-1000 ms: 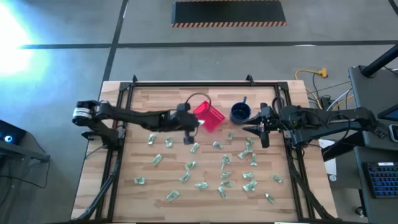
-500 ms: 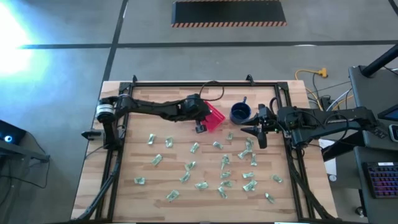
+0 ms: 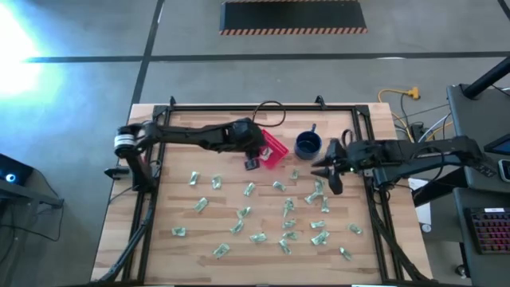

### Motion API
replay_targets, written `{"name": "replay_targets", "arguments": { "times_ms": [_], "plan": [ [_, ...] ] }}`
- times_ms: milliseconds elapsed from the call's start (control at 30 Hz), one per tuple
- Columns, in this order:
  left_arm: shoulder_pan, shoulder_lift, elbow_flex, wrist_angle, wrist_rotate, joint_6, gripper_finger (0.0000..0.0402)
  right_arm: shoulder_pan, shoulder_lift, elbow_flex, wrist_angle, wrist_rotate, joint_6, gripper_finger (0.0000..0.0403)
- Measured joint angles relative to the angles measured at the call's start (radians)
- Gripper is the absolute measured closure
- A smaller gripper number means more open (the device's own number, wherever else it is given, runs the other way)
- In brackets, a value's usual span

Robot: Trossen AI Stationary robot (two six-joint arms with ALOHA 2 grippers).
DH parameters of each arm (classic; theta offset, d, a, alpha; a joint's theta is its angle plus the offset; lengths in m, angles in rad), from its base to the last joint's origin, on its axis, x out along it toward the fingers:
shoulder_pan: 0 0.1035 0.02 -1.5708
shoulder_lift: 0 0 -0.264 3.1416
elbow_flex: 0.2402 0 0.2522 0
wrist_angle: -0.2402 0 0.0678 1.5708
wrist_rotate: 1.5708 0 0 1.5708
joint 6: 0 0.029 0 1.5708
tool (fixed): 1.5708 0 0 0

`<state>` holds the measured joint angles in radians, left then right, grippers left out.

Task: Pick and place Stevia / Truvia into bins
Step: Put the stevia packet into the red basket

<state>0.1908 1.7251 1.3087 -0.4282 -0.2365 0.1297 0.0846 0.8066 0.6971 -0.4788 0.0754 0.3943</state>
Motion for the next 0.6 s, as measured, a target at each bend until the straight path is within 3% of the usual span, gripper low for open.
{"name": "replay_targets", "arguments": {
  "times_ms": [200, 433, 600],
  "plan": [
    [-0.029, -0.123, -0.005, -0.156, 0.001, -0.126, 0.0260, 0.044, 0.092, -0.008, -0.200, -0.074, 0.001, 0.0280],
    [-0.075, -0.222, -0.006, -0.227, 0.003, -0.187, 0.0260, 0.053, 0.162, -0.011, -0.374, 0.157, 0.183, 0.0280],
    [-0.100, -0.242, -0.006, -0.233, 0.001, -0.204, 0.0260, 0.053, 0.174, -0.045, -0.358, 0.113, 0.264, 0.0280]
  ]
}}
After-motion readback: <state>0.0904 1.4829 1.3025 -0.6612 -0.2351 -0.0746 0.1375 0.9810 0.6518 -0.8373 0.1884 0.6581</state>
